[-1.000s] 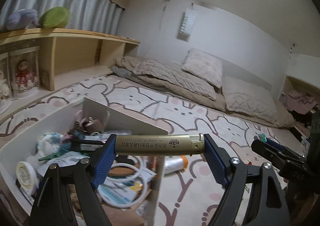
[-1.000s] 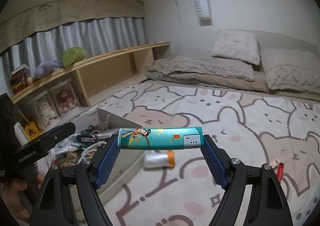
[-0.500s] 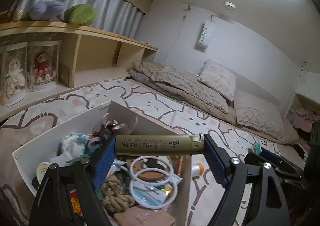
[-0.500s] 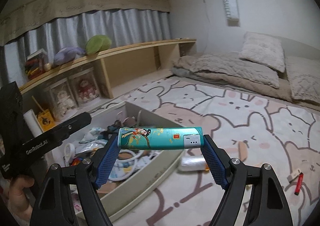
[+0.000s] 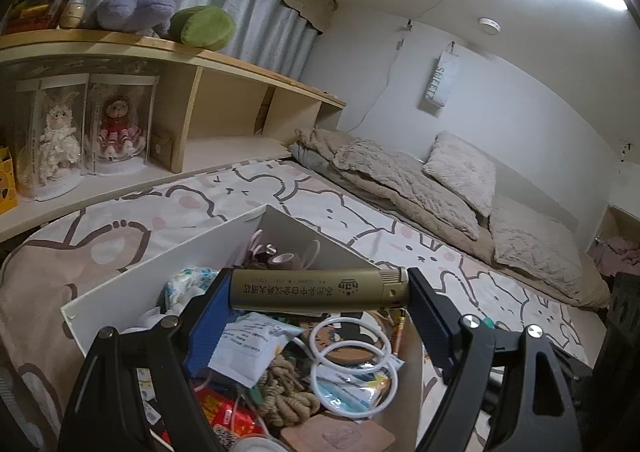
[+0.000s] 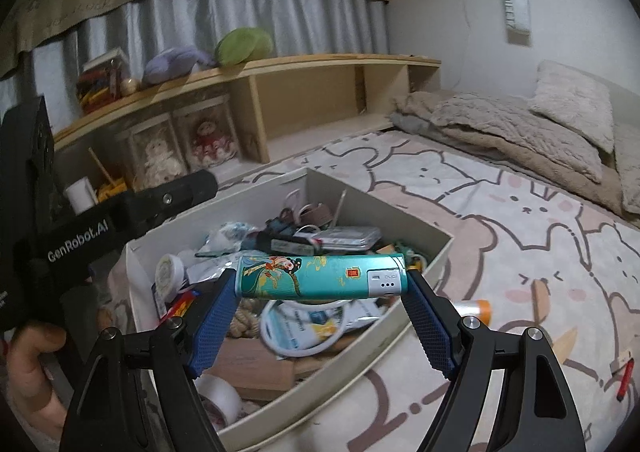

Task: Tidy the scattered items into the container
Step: 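Release the teal lighter into the shoebox while the left tool carries the gold lighter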

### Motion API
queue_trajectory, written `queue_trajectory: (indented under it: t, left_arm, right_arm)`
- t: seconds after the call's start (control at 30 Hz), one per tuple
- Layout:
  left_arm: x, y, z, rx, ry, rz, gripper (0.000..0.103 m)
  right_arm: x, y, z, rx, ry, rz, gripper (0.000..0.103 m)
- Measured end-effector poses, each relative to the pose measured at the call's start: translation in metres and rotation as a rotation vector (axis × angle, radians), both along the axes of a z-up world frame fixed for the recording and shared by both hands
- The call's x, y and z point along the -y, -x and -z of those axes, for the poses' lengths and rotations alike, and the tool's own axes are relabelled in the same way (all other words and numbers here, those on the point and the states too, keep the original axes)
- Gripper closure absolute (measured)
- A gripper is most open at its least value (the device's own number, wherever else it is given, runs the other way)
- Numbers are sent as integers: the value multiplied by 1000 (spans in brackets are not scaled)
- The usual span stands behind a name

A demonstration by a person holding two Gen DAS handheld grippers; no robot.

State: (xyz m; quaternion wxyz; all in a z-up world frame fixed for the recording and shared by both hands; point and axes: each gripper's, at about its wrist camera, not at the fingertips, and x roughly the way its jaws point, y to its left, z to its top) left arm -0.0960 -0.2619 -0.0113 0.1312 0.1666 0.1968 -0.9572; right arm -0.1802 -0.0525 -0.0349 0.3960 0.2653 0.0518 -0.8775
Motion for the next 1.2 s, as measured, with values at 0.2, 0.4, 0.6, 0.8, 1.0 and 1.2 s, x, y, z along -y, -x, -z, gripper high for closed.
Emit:
queue_trajectory:
  t: [0.2, 0.4, 0.6, 0.8, 1.0, 1.2]
  left_arm:
    - [9, -8, 0, -6, -4, -27, 20]
    - [21, -13, 2, 2, -10, -52, 20]
    - [26, -10, 9, 23, -25, -50, 20]
    - [23, -6, 12, 49, -14, -34, 20]
    - [23, -1, 14, 90, 3, -28, 20]
    - [22, -4, 17, 148, 58, -27, 20]
  right_arm:
    - [24, -3, 13, 32, -41, -54, 21]
    - [40, -4, 26, 84, -61, -90, 21]
    - [48, -5, 35, 127, -83, -120, 21]
    - [44, -8, 38, 127, -86, -106, 6]
    - [27, -9, 38, 134, -62, -79, 6]
    - [12, -11, 34, 140, -21, -61, 6]
